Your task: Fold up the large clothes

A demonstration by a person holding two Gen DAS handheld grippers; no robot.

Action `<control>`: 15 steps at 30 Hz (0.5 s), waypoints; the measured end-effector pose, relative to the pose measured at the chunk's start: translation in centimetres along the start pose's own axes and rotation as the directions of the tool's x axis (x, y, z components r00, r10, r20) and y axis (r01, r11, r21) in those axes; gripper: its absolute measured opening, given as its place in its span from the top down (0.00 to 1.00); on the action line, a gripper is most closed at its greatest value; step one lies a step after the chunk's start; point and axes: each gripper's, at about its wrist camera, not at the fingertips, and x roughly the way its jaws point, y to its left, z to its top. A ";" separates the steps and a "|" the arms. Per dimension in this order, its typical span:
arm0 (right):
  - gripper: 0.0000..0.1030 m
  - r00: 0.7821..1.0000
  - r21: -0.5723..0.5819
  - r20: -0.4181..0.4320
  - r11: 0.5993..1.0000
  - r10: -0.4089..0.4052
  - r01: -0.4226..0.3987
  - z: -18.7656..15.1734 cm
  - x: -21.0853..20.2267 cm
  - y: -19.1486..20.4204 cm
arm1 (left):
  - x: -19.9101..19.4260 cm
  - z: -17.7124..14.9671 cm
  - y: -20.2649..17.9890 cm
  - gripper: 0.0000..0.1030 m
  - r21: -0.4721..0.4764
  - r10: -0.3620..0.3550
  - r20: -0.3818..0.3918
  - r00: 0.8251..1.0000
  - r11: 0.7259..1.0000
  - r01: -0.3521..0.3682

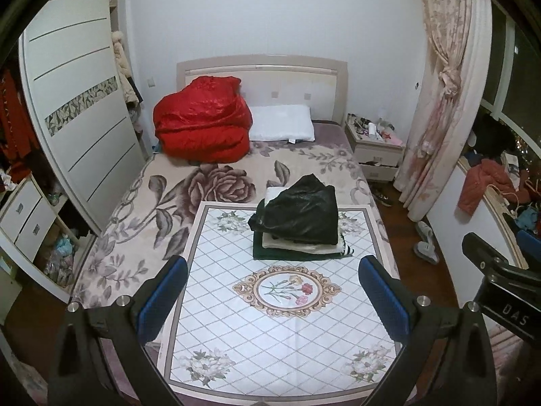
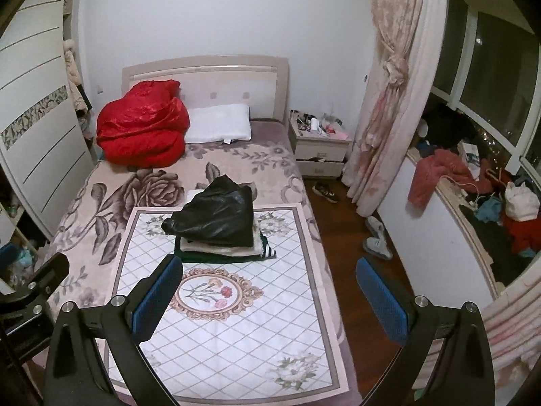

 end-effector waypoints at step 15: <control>0.00 0.997 -0.032 0.074 0.999 0.014 -0.012 0.1 -3.7 -0.2 | -2.4 -1.1 -0.3 0.00 0.003 0.022 0.062 0.998 1.000 -0.022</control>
